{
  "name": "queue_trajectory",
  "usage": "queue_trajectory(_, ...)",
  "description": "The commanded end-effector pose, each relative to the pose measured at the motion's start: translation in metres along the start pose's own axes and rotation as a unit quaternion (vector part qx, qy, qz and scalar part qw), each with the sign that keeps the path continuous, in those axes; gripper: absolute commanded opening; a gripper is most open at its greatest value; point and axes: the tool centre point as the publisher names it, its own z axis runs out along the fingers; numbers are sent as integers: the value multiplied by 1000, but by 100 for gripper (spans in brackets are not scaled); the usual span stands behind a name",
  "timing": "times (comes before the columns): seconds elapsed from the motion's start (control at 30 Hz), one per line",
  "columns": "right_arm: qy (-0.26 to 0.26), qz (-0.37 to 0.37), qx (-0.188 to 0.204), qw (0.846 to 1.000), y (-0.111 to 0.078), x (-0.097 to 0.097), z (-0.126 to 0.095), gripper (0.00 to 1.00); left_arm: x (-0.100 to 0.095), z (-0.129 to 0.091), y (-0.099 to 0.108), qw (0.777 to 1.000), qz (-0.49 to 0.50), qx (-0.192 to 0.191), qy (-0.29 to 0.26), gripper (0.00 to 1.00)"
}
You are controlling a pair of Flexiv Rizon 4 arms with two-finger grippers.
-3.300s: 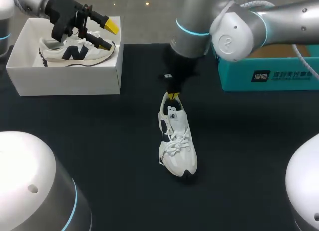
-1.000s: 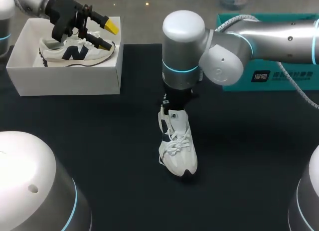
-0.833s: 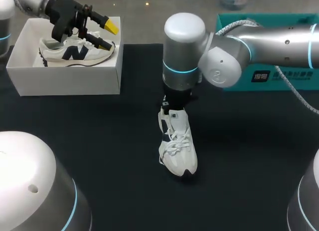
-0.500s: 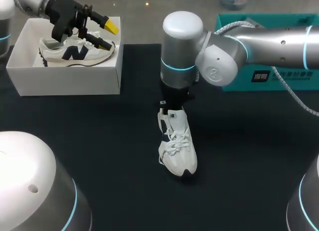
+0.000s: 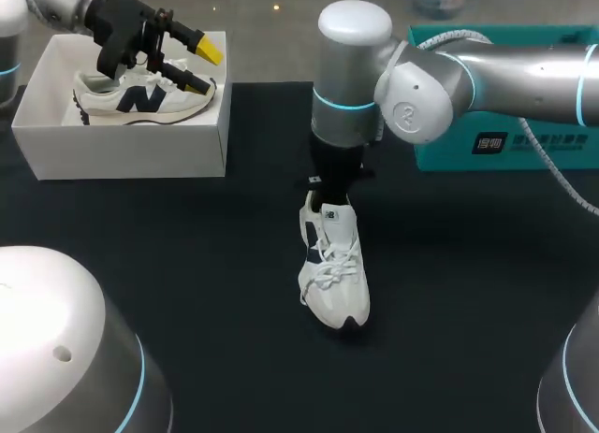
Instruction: Take the shoe out of the shoebox, open the shoe tongue, remove and reinsert the insole, then place the shoe into the shoebox
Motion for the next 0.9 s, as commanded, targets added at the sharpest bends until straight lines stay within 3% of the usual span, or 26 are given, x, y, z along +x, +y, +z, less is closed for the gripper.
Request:
queue_trajectory(0.03, 9, 2, 14, 1000, 1, 7, 6, 0, 0, 0, 0, 1000, 0, 1, 1, 100)
queue_trajectory(0.23, 6, 7, 31, 999, -10, 15, 7, 0, 0, 0, 0, 1000, 0, 1, 1, 100)
queue_trajectory(0.67, -39, 23, 41, 998, -31, 21, -42, 0, 0, 0, 0, 1000, 0, 1, 1, 100)
queue_trajectory(0.9, -30, 36, 90, 995, -39, 16, -43, 0, 0, 0, 0, 1000, 0, 1, 1, 100)
